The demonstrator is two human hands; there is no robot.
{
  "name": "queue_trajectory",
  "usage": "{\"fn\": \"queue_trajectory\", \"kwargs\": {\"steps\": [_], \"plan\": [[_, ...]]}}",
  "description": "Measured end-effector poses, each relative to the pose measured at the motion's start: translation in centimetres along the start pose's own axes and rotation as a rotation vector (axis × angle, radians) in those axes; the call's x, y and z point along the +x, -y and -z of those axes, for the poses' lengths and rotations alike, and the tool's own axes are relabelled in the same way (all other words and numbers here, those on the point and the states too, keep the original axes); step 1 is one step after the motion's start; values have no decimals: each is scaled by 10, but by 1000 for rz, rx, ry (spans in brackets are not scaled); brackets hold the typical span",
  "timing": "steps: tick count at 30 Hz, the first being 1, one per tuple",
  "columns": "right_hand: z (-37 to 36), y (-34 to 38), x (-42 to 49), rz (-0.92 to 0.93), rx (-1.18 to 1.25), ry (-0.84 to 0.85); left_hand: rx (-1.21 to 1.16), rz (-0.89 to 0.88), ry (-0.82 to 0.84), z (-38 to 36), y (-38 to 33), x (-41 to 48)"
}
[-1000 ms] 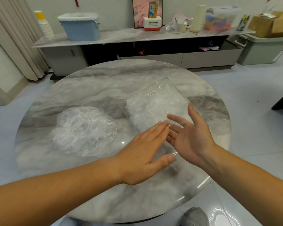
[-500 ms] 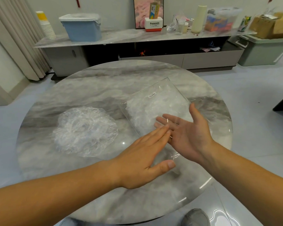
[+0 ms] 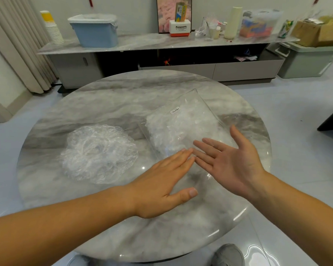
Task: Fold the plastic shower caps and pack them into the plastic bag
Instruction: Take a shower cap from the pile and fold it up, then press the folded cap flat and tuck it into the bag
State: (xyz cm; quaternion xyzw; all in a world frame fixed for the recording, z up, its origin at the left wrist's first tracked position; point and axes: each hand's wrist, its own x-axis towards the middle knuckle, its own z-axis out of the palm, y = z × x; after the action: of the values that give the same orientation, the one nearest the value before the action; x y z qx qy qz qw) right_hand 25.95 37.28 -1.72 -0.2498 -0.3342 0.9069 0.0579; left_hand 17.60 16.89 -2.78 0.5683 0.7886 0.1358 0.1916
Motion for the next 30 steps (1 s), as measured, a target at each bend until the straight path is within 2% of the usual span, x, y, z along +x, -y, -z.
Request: {"fn": "queue_trajectory", "kwargs": {"steps": [5,9,11,14,17,21,23,26,30], "plan": [[10,8,-27,68,-198,-71,23,-32,-4,-2,4,-7],[-7,9,-37,157,-483,-207,24,-78,-90,4,8,-17],[-22,4,-39,180,-608,-228,57,-29,-130,8,16,-26],[-44,-12,-39,198,-744,-99,113,217,-187,13,38,-45],[-62,-40,-36,188,-967,123,129,483,-241,15,69,-69],[-76,-75,-28,99,-1331,337,183,609,-261,10,110,-98],[-77,-90,-15,93,-1472,350,159,658,-254,5,125,-106],[-74,-101,3,164,-1601,259,122,647,-229,2,140,-108],[-66,-100,21,247,-1693,125,181,553,-342,3,153,-112]]}}
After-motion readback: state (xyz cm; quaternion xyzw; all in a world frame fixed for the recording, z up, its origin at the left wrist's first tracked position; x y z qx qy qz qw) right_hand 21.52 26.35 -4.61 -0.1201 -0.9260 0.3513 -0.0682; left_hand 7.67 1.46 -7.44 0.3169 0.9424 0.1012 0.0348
